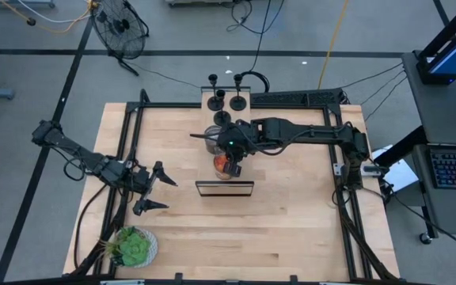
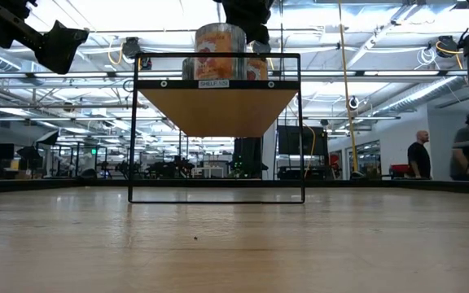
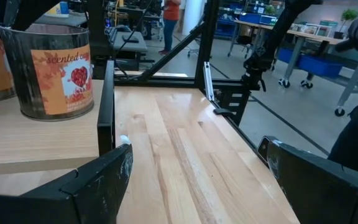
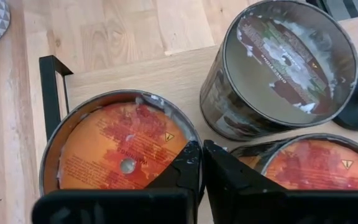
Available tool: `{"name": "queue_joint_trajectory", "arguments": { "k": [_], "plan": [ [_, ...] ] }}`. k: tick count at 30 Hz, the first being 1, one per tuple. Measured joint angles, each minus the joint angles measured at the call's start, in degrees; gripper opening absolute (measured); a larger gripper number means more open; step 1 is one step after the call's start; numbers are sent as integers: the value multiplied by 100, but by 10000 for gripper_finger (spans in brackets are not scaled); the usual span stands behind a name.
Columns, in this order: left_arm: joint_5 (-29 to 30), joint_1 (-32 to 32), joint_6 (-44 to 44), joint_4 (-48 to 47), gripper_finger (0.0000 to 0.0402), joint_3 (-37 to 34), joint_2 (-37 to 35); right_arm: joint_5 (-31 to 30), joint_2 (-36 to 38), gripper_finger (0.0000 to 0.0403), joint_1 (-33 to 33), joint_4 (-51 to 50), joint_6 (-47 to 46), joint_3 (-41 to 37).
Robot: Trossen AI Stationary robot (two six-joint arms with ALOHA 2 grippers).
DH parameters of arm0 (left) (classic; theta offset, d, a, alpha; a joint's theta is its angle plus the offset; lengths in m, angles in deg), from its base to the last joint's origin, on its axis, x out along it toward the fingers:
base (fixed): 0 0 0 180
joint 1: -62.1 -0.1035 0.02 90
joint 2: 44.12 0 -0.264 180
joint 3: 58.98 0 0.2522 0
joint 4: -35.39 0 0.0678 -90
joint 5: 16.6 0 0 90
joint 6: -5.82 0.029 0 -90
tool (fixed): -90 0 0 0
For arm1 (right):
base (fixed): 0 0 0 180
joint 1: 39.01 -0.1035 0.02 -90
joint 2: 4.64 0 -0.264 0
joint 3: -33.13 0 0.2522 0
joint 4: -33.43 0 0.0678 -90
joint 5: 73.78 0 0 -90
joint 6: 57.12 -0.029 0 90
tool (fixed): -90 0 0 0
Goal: Pick & Place candle stick holders
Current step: Put the orange scented candle on the shelf, then return to Home Position
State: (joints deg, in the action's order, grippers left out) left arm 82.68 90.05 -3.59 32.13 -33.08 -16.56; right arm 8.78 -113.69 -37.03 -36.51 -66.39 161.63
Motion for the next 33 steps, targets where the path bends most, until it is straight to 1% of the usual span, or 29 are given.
{"name": "queue_joint_trajectory", "arguments": {
  "k": [11, 19, 23, 31, 33],
  "plan": [
    [2, 0, -2, 2, 379, 0, 0, 0, 15, 14, -2, 115, 101, -11],
    [17, 0, -1, 4, 379, 0, 0, -12, 15, 75, 51, 127, 99, -13],
    [20, 0, 0, 4, 379, 0, 2, -19, 15, 91, 70, 220, 99, -13],
    [22, 0, 9, 7, 379, 0, 0, -14, 243, 86, 66, 276, 15, -22],
    [24, 0, 33, 6, 379, 0, 2, -11, 292, 83, 68, 451, -41, -11]
  ]
}}
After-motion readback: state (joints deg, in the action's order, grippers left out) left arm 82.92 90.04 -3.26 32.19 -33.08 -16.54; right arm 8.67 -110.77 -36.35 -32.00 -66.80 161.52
